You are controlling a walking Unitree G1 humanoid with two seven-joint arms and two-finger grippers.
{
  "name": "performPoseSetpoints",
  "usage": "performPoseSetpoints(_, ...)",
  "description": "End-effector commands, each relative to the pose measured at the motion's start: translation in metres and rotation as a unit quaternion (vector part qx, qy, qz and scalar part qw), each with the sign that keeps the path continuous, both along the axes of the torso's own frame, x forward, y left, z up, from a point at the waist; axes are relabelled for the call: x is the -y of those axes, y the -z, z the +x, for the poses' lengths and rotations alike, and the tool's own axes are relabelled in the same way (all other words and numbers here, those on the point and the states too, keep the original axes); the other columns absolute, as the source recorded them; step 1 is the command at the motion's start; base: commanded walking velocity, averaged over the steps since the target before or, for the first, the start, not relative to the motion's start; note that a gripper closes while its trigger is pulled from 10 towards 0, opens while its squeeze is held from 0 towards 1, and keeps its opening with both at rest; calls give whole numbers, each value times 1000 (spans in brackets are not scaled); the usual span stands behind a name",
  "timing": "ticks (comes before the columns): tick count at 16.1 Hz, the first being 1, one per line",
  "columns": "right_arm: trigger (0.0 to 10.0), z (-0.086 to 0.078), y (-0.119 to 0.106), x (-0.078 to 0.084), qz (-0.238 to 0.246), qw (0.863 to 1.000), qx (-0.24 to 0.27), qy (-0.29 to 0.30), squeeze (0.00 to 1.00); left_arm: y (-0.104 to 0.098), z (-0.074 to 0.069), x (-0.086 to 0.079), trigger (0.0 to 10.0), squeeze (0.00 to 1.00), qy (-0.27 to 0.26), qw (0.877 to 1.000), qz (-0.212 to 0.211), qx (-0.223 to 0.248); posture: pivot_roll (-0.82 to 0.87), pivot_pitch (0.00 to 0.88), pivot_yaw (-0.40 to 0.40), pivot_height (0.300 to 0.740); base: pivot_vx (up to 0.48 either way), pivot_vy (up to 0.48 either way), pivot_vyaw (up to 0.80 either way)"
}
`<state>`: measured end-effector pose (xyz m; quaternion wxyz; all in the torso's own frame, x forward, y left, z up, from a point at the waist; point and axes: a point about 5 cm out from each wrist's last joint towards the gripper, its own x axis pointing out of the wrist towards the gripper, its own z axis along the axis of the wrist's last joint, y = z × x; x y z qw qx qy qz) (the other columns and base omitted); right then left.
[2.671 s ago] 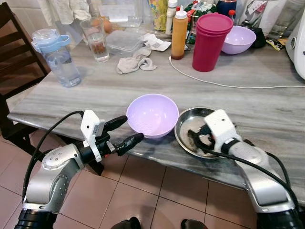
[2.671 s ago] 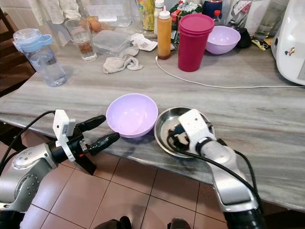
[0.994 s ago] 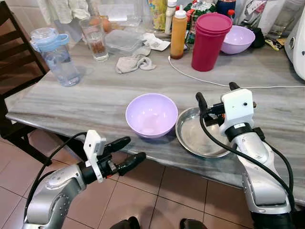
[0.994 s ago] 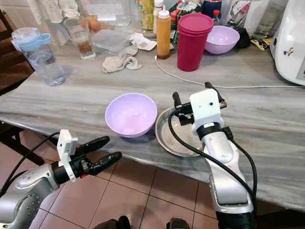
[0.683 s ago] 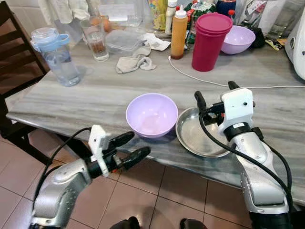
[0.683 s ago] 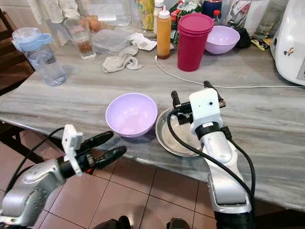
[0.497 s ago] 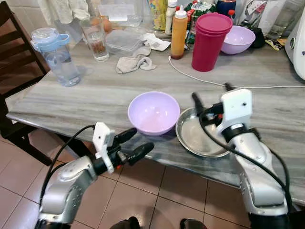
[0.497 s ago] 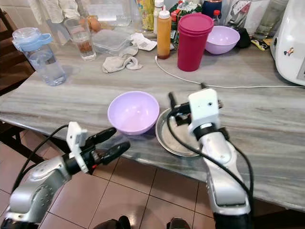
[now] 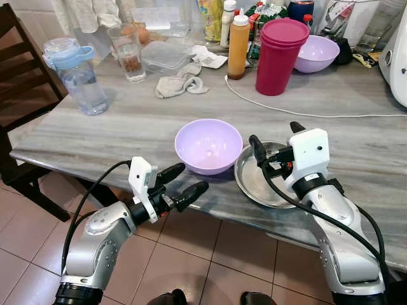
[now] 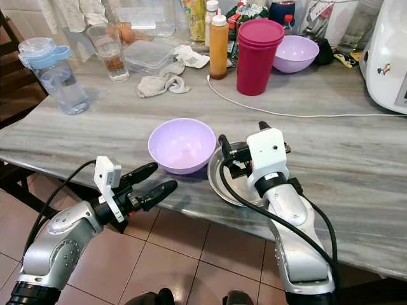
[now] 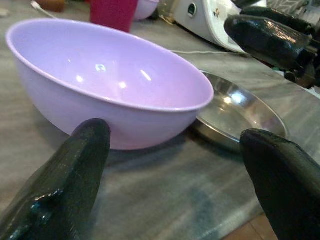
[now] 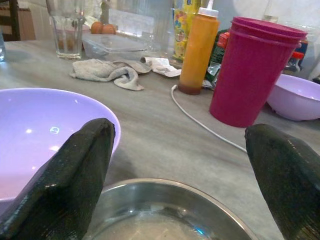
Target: Setting the table
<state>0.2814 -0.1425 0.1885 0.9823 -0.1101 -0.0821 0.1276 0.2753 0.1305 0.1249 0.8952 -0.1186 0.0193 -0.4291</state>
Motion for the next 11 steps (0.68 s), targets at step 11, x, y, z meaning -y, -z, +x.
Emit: performPoseSetpoints(11, 10000, -7, -10, -5, 1, 998, 64, 19, 0, -9, 8, -70, 10000, 0, -329, 941, 62, 42, -183, 147, 61, 740, 0, 0, -141)
